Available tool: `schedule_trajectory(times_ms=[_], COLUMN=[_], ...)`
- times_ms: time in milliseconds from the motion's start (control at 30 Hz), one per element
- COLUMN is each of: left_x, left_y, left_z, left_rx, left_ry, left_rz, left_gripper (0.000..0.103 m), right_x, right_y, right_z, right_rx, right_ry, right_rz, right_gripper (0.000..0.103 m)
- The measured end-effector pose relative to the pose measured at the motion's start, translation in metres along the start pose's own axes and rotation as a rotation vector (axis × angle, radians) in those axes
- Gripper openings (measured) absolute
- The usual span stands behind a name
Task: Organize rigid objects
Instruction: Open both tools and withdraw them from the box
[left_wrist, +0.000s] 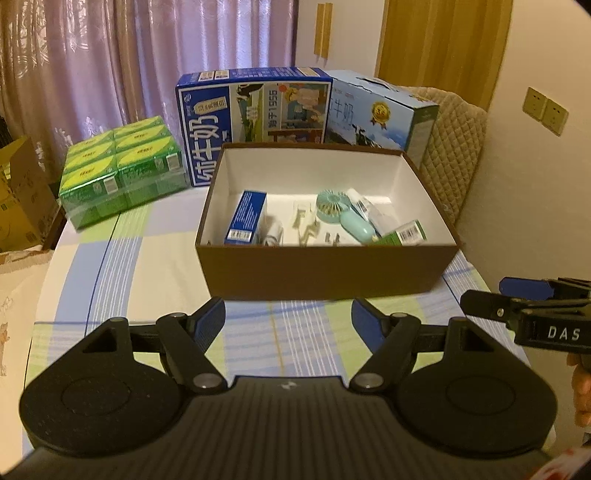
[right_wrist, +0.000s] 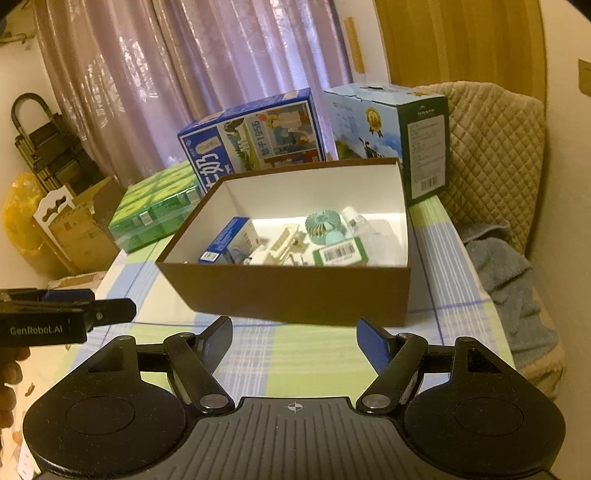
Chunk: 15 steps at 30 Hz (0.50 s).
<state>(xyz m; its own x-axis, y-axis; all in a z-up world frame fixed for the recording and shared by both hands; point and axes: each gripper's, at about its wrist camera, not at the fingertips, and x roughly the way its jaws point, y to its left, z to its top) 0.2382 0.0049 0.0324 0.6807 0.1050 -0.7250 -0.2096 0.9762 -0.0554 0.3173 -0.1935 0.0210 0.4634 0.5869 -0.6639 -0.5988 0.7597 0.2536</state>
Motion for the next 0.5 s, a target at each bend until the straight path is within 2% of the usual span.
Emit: schedule_trajectory(times_ms=[500], left_x=[-0.054], left_y=[0.026], left_z=[-0.064], left_rx=[0.002], left_ry=[0.034], left_rz=[-0.077], left_gripper=[0.072], right_x=[-0.048], right_y=[0.056], right_z=[-0.066], right_rx=[0.023], right_ry=[0.039], right_rz=[-0.041], right_gripper=[0.071])
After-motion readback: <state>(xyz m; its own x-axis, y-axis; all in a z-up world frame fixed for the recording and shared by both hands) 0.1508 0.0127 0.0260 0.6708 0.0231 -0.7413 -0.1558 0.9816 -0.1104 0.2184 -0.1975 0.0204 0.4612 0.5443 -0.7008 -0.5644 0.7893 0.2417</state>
